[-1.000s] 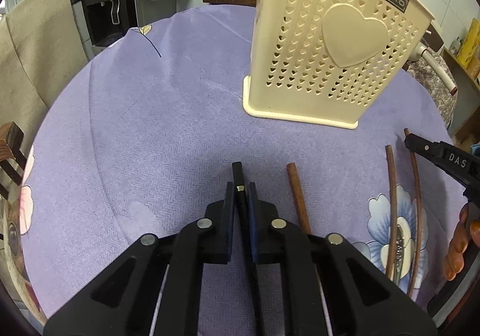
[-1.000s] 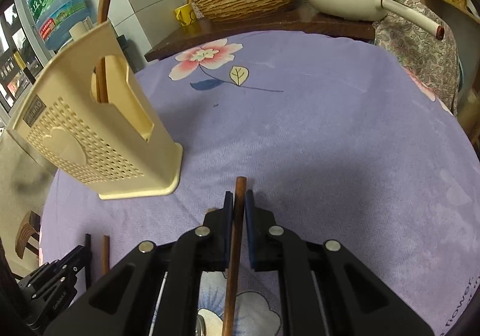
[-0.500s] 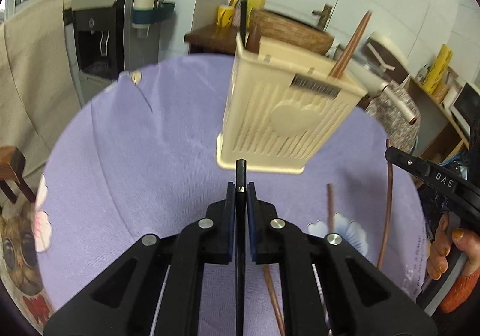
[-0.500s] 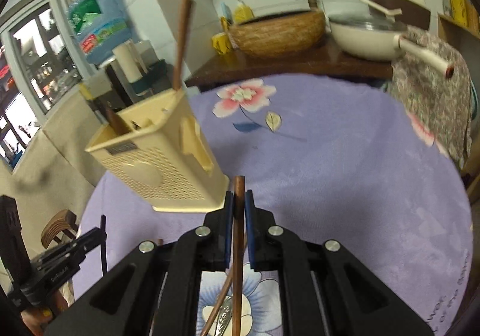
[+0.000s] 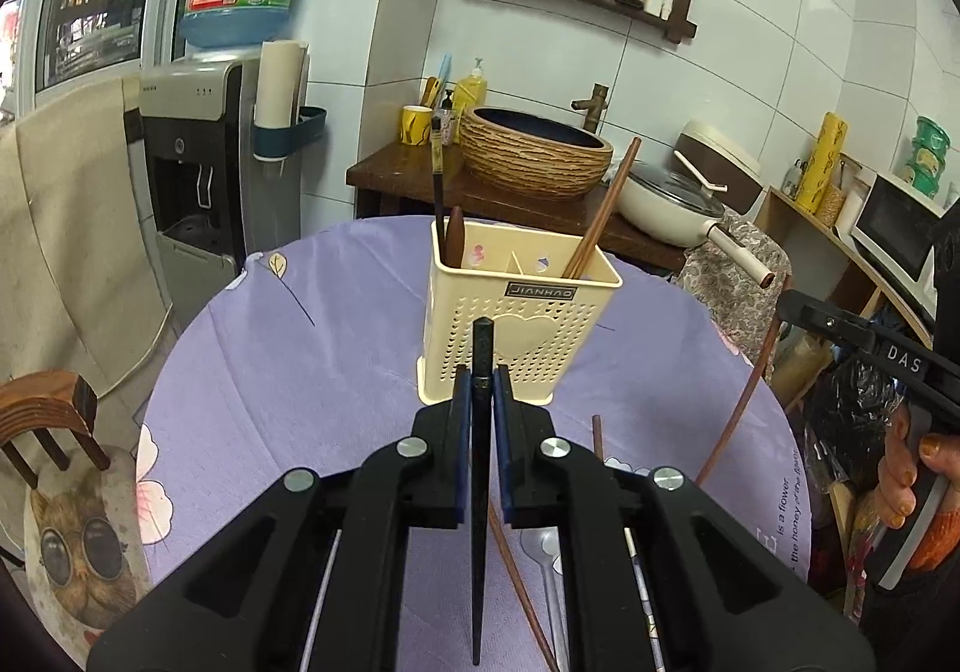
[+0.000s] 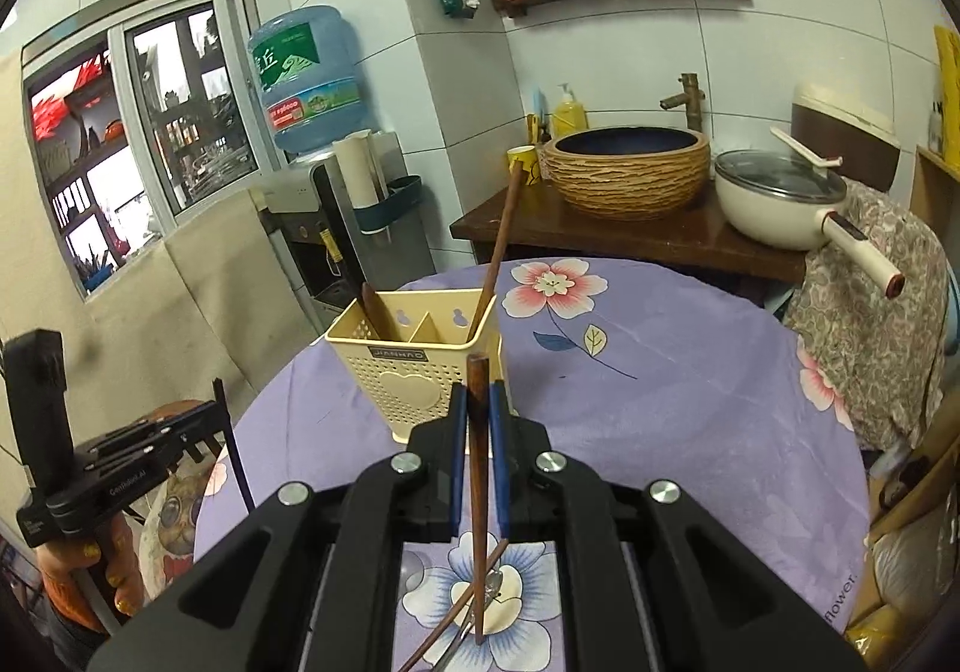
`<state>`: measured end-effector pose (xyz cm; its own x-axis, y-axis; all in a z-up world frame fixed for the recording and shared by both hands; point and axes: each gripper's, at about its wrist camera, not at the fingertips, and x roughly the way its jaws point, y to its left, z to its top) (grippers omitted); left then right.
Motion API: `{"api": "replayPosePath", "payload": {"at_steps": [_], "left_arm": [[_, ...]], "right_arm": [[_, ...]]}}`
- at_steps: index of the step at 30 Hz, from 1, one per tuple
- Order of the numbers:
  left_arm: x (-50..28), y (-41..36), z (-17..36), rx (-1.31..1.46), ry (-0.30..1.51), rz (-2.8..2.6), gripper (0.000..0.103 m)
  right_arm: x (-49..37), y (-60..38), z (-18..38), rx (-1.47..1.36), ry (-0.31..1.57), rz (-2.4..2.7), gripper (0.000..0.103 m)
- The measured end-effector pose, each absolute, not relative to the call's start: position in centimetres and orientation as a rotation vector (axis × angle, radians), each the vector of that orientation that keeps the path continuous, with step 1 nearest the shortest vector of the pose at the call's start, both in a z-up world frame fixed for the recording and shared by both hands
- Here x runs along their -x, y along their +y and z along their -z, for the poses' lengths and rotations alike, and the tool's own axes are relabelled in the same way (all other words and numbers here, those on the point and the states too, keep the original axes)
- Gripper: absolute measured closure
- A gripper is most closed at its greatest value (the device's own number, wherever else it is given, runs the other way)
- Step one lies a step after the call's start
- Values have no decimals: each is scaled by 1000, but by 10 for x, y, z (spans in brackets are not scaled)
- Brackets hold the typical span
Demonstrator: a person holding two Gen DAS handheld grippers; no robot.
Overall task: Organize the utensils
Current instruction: 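Carry both chopsticks up to the cream caddy and lower them inside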
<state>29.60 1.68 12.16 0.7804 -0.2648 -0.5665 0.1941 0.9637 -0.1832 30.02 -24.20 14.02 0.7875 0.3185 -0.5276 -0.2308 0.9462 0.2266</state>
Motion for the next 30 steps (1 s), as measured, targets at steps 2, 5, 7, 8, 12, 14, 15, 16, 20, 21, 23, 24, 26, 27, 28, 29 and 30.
{"api": "replayPosePath", "payload": {"at_steps": [2, 5, 7, 8, 12, 14, 15, 16, 20, 21, 23, 24, 26, 27, 28, 29, 30], "left_arm": [[-295, 14, -126, 106, 626, 250, 96], [-292, 13, -132, 104, 615, 253, 96], [-292, 12, -137, 98, 604, 255, 96], [-291, 13, -139, 96, 597, 254, 96], [-290, 12, -148, 90, 574, 256, 96], [-292, 10, -154, 86, 564, 260, 96], [-293, 9, -157, 86, 561, 262, 96], [-295, 8, -160, 89, 557, 266, 96], [-309, 6, -176, 105, 553, 285, 96], [-312, 5, -181, 105, 551, 290, 96], [-319, 3, -193, 104, 545, 300, 96], [-323, 1, -202, 104, 542, 308, 96], [-330, -2, -217, 105, 539, 323, 96], [-335, -3, -227, 105, 536, 330, 96], [-339, -4, -235, 101, 532, 332, 96], [-342, -4, -245, 96, 524, 331, 96], [-345, -5, -254, 93, 516, 328, 96]], "right_arm": [[-299, -241, -143, -149, 589, -296, 95], [-299, -238, -148, -141, 596, -307, 95], [-298, -237, -150, -129, 592, -306, 95], [-297, -236, -152, -125, 588, -305, 95], [-297, -235, -157, -125, 583, -309, 95], [-298, -235, -160, -126, 577, -309, 95], [-299, -235, -162, -131, 576, -311, 95], [-301, -236, -165, -140, 576, -315, 95], [-310, -231, -179, -140, 564, -319, 95], [-313, -229, -185, -137, 558, -322, 95], [-321, -226, -199, -144, 541, -336, 95], [-324, -226, -205, -150, 536, -339, 95], [-334, -224, -223, -168, 522, -351, 95], [-339, -224, -231, -175, 515, -354, 95], [-343, -223, -238, -179, 509, -355, 95], [-348, -221, -249, -184, 498, -356, 95], [-352, -220, -257, -187, 488, -354, 95]]}}
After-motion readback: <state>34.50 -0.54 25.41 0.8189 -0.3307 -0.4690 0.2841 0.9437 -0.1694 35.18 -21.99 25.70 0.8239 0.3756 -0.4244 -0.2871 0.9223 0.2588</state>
